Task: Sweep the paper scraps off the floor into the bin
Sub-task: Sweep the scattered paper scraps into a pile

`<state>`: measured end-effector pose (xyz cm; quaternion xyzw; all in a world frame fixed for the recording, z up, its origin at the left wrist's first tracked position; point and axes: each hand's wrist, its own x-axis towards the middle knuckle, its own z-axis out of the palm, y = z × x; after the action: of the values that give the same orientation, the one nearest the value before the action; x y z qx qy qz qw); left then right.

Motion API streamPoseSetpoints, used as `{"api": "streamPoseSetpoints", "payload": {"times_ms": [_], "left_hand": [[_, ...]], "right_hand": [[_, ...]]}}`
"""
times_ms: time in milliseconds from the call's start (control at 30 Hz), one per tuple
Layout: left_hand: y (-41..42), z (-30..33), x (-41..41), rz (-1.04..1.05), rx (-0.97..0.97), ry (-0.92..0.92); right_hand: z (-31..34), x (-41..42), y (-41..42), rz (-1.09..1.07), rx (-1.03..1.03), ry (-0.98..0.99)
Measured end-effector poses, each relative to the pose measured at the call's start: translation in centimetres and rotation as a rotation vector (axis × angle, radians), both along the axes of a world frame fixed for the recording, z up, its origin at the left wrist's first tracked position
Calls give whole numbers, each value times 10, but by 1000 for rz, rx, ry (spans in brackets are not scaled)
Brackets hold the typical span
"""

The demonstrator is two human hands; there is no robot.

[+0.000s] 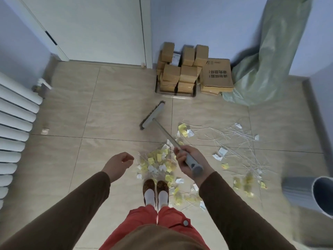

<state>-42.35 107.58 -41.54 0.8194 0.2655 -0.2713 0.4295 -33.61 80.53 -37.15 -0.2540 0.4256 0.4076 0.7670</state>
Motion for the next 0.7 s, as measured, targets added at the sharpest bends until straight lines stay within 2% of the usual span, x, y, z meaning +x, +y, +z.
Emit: {"api": "streamPoseSetpoints", "payload": {"times_ms": [167,333,500,700], "left_hand": [[2,-3,13,-48,0,11],[-6,-7,25,-94,10,31],[-41,-7,37,-147,-8,40],[-102,-2,50,-195,-19,22]], "right_hand": [[-47,59,15,-24,-89,-66],[-59,47,-14,-113,-155,-31],[-35,-16,-63,-180,-240,66],[19,-59,-127,-305,-157,89]]}}
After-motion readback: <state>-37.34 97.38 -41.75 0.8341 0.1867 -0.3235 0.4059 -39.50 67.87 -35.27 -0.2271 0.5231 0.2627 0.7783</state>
